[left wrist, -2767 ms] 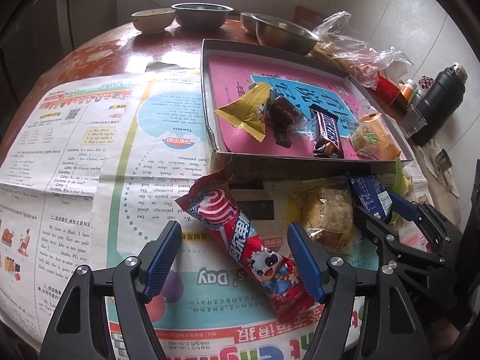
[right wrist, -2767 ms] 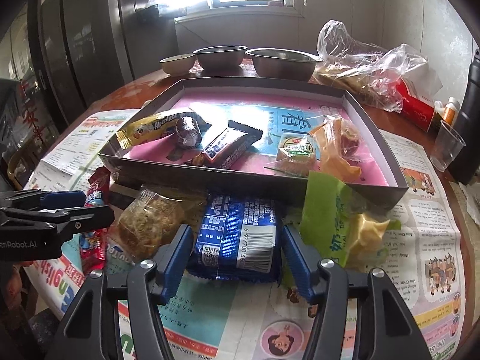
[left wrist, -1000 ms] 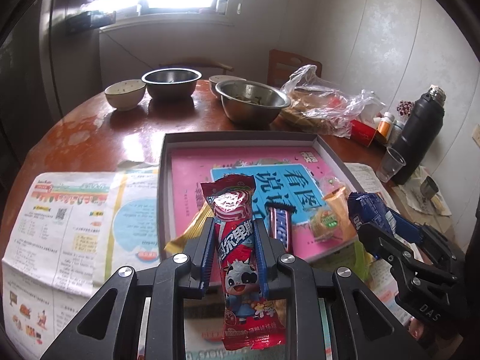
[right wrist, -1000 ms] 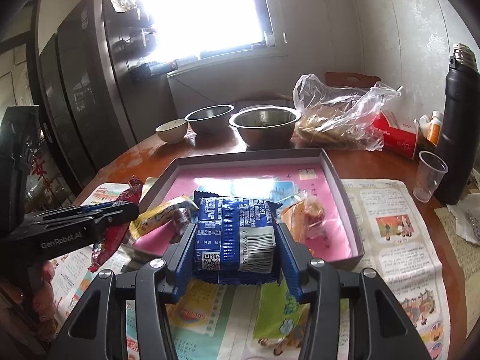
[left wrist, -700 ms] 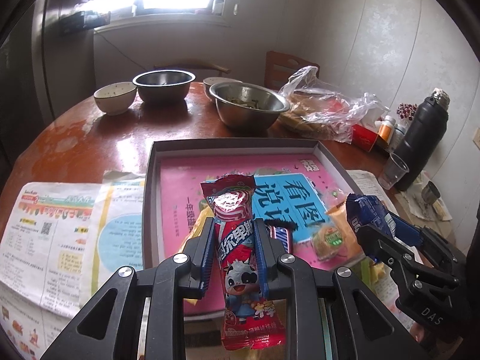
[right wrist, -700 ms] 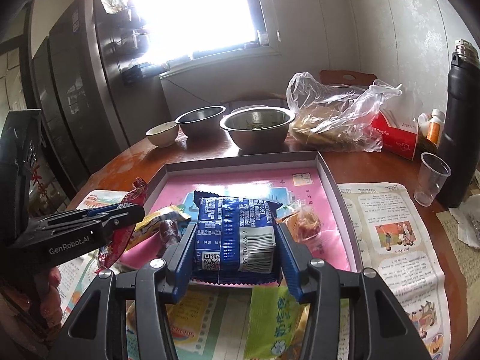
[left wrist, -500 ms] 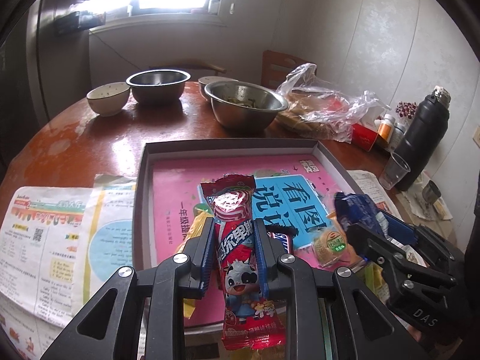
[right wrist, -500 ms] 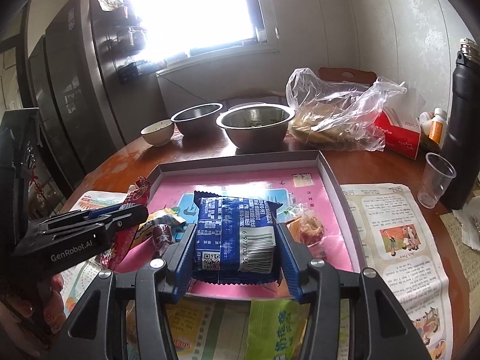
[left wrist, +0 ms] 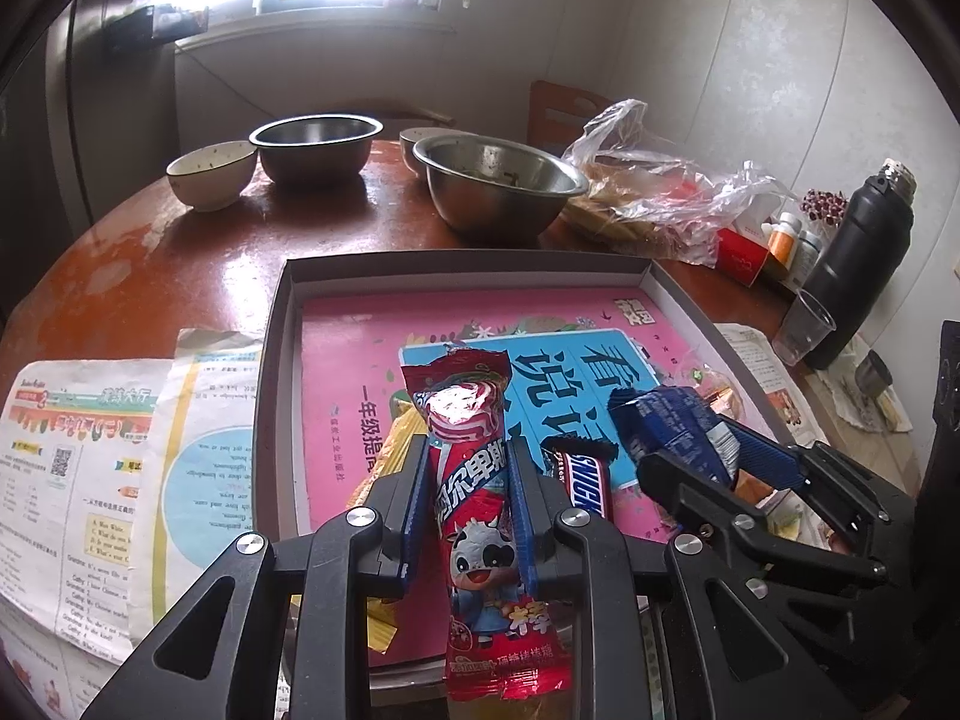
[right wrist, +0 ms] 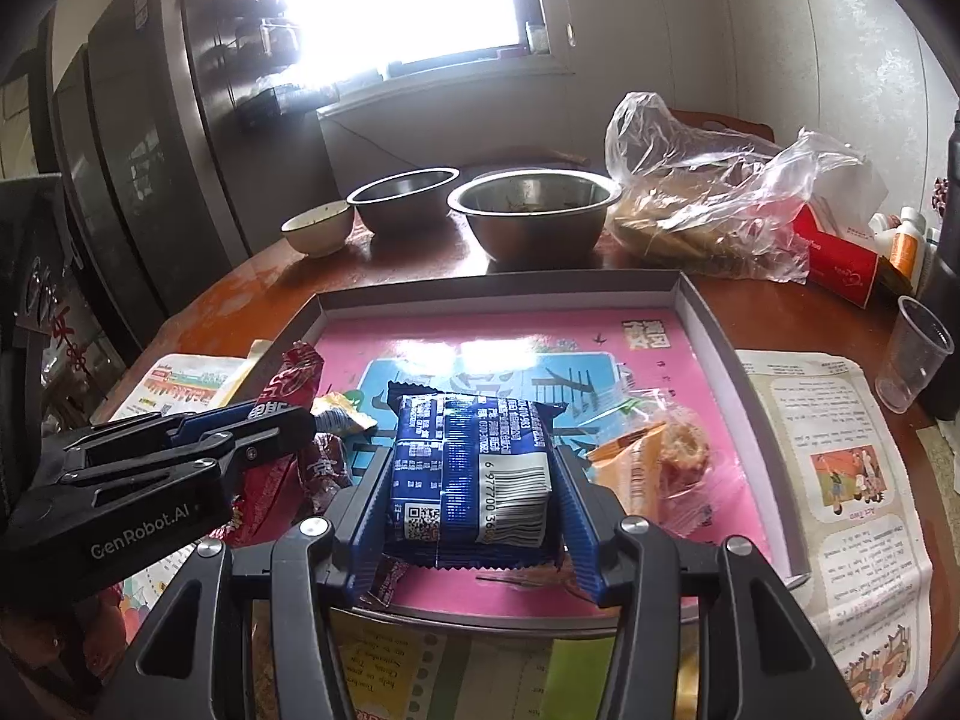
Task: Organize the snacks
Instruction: 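Carry the candy stick with left tool while right tool carries the blue pack into the tray, then open both tools to drop the candy stick and blue pack in the tray, then move both open tools back to the floss bun and green-wrapped snack, then grasp the floss bun with left tool while right tool grasps the green-wrapped snack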
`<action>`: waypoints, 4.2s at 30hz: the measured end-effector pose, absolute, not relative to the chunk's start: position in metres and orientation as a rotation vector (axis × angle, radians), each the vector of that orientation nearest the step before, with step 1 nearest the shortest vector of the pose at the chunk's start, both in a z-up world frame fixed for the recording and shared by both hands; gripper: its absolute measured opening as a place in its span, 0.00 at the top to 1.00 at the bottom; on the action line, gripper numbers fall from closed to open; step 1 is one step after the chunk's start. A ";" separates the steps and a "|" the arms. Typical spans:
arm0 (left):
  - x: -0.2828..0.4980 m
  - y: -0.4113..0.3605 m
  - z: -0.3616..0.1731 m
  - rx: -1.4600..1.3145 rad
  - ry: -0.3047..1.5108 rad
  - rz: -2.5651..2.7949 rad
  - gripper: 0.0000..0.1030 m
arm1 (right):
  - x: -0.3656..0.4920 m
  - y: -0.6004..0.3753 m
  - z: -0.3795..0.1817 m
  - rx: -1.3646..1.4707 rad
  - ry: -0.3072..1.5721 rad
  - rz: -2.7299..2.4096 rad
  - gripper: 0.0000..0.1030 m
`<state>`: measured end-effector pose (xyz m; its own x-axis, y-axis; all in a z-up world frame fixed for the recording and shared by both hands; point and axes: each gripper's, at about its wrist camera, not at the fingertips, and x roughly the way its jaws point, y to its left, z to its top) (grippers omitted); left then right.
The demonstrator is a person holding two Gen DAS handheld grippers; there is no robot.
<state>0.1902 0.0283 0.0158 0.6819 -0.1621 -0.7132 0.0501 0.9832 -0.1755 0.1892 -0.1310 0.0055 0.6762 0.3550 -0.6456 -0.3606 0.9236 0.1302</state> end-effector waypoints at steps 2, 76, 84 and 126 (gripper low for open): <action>0.191 0.028 0.015 -0.147 0.815 -0.119 0.76 | 0.189 -0.128 0.004 -0.024 0.721 0.407 0.50; 0.096 0.032 0.035 -0.103 0.835 -0.142 0.29 | 0.111 -0.197 0.031 0.063 0.678 0.338 0.27; 0.093 0.014 0.016 -0.079 0.888 -0.189 0.29 | 0.104 -0.209 0.013 0.073 0.725 0.305 0.26; 0.099 -0.024 -0.019 -0.058 0.933 -0.207 0.54 | 0.124 -0.222 -0.032 0.071 0.775 0.267 0.58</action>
